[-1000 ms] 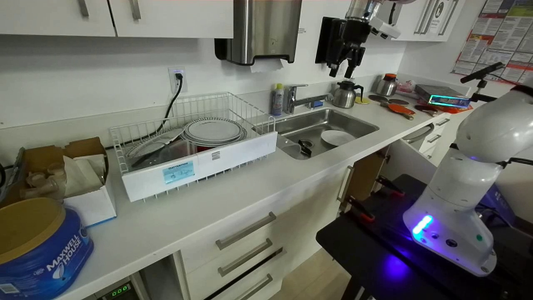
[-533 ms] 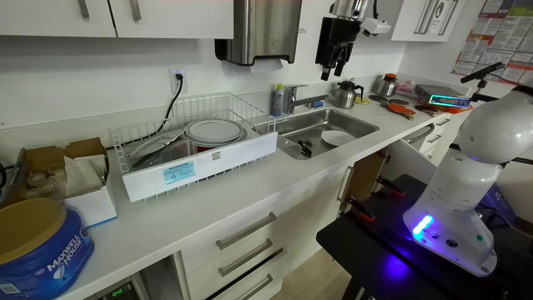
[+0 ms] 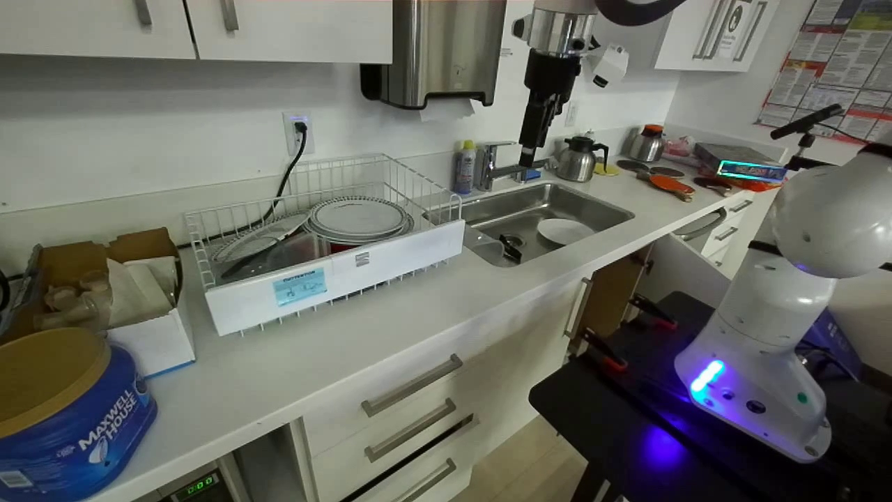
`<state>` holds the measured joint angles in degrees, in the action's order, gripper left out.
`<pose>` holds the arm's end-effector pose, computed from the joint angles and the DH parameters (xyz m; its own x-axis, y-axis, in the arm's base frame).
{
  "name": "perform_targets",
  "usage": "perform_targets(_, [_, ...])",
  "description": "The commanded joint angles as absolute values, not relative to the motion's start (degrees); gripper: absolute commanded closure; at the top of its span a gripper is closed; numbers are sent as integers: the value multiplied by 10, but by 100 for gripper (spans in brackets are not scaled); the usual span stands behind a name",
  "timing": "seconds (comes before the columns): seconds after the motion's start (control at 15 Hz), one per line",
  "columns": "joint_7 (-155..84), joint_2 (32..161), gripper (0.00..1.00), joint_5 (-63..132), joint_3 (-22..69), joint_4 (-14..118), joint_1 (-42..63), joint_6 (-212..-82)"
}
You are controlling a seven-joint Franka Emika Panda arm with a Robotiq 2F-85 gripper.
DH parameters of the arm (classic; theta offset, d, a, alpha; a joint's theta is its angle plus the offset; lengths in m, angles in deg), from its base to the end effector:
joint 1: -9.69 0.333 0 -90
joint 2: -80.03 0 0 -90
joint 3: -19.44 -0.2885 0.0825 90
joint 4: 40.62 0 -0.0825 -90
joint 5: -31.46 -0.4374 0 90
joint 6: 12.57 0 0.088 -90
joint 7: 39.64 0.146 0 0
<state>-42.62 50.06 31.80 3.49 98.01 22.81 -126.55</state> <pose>0.4144 0.2237 0.4165 0.8577 0.5097 0.0674 0.4968 -0.8554 0.1465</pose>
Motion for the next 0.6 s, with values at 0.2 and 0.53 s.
perform_targets(0.2, [-422,502,0,322,46,981,244,-1264])
perform_targets(0.53, [-416,505,0,362,12,982,252,-1264])
